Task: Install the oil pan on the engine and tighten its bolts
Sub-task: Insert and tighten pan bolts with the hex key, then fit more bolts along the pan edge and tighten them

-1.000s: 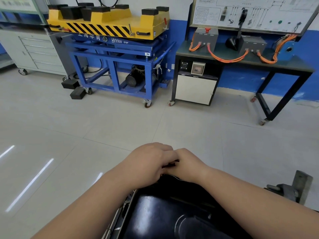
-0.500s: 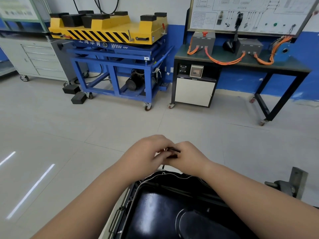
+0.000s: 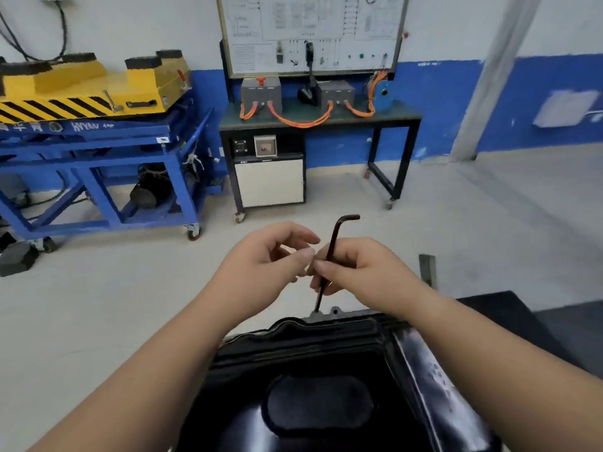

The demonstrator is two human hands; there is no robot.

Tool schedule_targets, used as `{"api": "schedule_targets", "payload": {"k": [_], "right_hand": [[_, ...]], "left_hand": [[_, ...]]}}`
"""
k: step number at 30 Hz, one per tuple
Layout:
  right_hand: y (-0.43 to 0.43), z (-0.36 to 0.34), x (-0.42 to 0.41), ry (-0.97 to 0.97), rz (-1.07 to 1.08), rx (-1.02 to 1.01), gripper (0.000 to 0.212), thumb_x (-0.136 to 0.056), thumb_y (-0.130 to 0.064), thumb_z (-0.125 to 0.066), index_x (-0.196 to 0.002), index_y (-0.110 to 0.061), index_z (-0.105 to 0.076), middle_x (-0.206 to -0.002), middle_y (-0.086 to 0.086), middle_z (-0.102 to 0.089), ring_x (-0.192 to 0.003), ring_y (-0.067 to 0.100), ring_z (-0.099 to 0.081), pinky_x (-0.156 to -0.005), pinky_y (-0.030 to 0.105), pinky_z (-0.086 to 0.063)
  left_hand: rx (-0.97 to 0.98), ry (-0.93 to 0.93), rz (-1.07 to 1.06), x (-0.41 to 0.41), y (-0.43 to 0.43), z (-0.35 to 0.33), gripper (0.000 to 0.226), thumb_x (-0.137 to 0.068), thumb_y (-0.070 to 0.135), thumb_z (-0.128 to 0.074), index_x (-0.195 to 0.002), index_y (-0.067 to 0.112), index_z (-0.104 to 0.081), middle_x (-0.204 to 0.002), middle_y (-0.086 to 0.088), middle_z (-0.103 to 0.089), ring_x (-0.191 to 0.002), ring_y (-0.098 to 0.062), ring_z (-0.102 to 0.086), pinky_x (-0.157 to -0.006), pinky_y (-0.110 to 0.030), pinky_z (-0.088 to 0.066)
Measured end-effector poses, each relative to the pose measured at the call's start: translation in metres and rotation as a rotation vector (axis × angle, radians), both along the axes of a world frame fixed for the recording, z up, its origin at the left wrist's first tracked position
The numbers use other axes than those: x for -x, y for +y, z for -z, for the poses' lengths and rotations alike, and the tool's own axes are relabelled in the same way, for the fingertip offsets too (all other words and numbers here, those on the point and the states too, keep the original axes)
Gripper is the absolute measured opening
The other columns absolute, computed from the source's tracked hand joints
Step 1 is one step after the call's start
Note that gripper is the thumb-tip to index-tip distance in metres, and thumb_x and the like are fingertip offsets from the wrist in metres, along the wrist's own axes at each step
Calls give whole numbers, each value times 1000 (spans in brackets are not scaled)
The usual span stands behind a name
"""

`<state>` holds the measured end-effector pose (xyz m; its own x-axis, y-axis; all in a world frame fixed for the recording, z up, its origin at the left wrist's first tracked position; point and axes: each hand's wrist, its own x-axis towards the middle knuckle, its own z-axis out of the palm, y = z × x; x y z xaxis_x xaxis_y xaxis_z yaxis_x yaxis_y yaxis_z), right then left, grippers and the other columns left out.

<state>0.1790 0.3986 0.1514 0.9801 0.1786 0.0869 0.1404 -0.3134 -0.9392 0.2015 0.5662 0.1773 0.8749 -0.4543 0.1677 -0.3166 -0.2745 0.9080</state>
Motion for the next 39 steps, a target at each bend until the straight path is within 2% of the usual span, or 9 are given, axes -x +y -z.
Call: {"api": "schedule_targets", "payload": {"k": [5, 9, 14, 17, 20, 23, 27, 33, 39], "right_hand": [[-58, -1, 62, 12, 292, -234, 24, -97, -10, -47, -77, -10, -61, -60, 2, -63, -60, 16, -62, -63, 29, -53], [-101, 3, 117, -9, 469, -398, 34, -97, -13, -47, -68, -17, -64, -58, 7, -58, -54, 21, -58, -57, 30, -51], [-161, 21, 188, -14, 614, -452, 39, -97, -17, -47, -63, -22, -66, -53, 3, -55, -47, 16, -56, -50, 26, -49], [-206, 41, 237, 19, 725, -458, 37, -97, -19, -48, -63, -21, -63, -53, 4, -53, -46, 18, -53, -51, 29, -48], [-256, 66, 293, 63, 871, -463, 37, -97, -18, -48, -62, -19, -60, -53, 7, -50, -45, 21, -49, -52, 32, -43], [-301, 95, 352, 125, 1079, -411, 41, -97, -16, -49, -58, -22, -61, -53, 7, -47, -43, 18, -45, -47, 26, -41], [-345, 135, 425, 205, 1378, -437, 32, -96, -14, -49, -68, -15, -64, -48, 1, -45, -39, 14, -41, -41, 23, -36], [-388, 190, 500, 351, 1727, -506, 29, -94, -18, -52, -68, -16, -65, -47, -3, -35, -38, 8, -30, -39, 21, -23], [-411, 224, 538, 535, 1929, -411, 28, -90, -24, -55, -66, -17, -67, -34, -11, -38, -41, 8, -33, -46, 25, -24]], "left_hand": [[-185, -9, 352, 10, -67, -15, 11, -85, 19, -60, -94, 23, -66, -81, 1, -67, -70, -12, -63, -78, -41, -53], [-289, -49, 612, 39, -126, -23, 11, -87, 18, -58, -94, 20, -66, -77, 0, -68, -69, -10, -64, -72, -25, -52], [-414, -82, 839, 87, -213, -11, 12, -91, 14, -55, -90, 24, -63, -73, 7, -66, -65, -3, -61, -70, -20, -51], [-459, -76, 929, 124, -277, 7, 11, -91, 13, -55, -92, 21, -62, -73, 6, -64, -59, 2, -58, -62, -12, -48], [-508, -91, 1012, 167, -347, 31, 10, -91, 14, -55, -95, 17, -63, -74, 5, -65, -65, -7, -61, -66, -20, -49], [-563, -124, 1109, 217, -413, 64, 11, -89, 16, -57, -96, 17, -65, -72, 8, -65, -64, -7, -62, -67, -20, -49], [-592, -111, 1239, 285, -486, 113, 11, -88, 14, -57, -94, 18, -65, -69, 10, -63, -66, -11, -62, -66, -21, -50], [-613, -155, 1290, 361, -557, 182, 11, -84, 19, -58, -86, 29, -62, -76, 13, -61, -82, -12, -63, -77, -30, -51], [-743, -243, 1261, 396, -592, 230, 8, -84, 27, -62, -87, 33, -60, -93, 12, -64, -92, -12, -60, -81, -32, -51]]}}
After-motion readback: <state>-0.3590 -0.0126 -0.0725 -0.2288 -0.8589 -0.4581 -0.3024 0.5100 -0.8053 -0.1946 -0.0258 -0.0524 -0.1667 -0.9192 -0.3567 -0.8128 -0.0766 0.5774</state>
